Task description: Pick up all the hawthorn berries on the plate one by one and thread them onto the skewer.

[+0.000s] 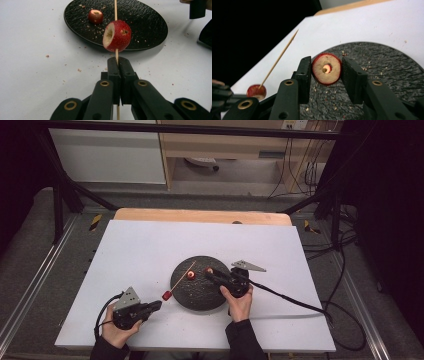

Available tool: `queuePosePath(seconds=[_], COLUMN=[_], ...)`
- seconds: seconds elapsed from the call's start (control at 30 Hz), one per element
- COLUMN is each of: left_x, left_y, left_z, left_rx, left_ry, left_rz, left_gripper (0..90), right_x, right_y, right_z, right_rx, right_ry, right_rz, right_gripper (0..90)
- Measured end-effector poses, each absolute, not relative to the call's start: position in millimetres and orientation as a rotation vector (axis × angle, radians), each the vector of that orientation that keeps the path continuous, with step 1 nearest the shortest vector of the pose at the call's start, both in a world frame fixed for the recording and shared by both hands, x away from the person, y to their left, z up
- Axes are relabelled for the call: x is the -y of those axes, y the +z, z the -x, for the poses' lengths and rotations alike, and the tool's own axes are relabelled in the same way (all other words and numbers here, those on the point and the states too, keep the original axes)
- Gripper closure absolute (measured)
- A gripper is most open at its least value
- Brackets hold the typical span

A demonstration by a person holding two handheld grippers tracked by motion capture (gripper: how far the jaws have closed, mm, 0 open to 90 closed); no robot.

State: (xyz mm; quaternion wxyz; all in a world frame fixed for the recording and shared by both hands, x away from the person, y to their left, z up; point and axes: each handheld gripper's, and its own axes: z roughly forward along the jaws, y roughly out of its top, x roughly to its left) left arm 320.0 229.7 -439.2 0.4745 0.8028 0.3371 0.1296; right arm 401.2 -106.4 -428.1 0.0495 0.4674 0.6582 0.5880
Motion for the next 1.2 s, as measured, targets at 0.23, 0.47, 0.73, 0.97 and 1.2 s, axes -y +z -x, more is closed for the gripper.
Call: queuePosePath(seconds=[0.23, 0.47, 0.73, 0.97, 1.2], left_x=[-227.3, -222.7, -213.0, -205.3, -196.6], left_y=[-438.1, -436.4, -433.2, -428.9, -425.1], left_z=[-318.2, -315.6, -314.5, -315.3, -318.3], left_rx=[-0.824, -0.821, -0.833, -0.831, -0.83], left_ry=[0.325, 0.335, 0.348, 0.364, 0.361], left_rz=[-1.945, -1.921, -1.894, -1.884, -1.864], left_gripper=[88.4, 88.4, 88.4, 88.4, 88.4], right_x=[107.9, 109.6, 113.2, 118.9, 123.6], right_y=[-426.0, -419.5, -409.6, -399.1, -390.8], right_z=[-397.1, -398.3, -401.1, -403.2, -407.0], right_rx=[-1.852, -1.74, -1.599, -1.505, -1.429], right_ry=[1.892, 1.977, 2.081, 2.145, 2.194], right_rz=[-1.425, -1.409, -1.383, -1.38, -1.387], right_gripper=[61.4, 61.4, 61.5, 61.5, 61.6])
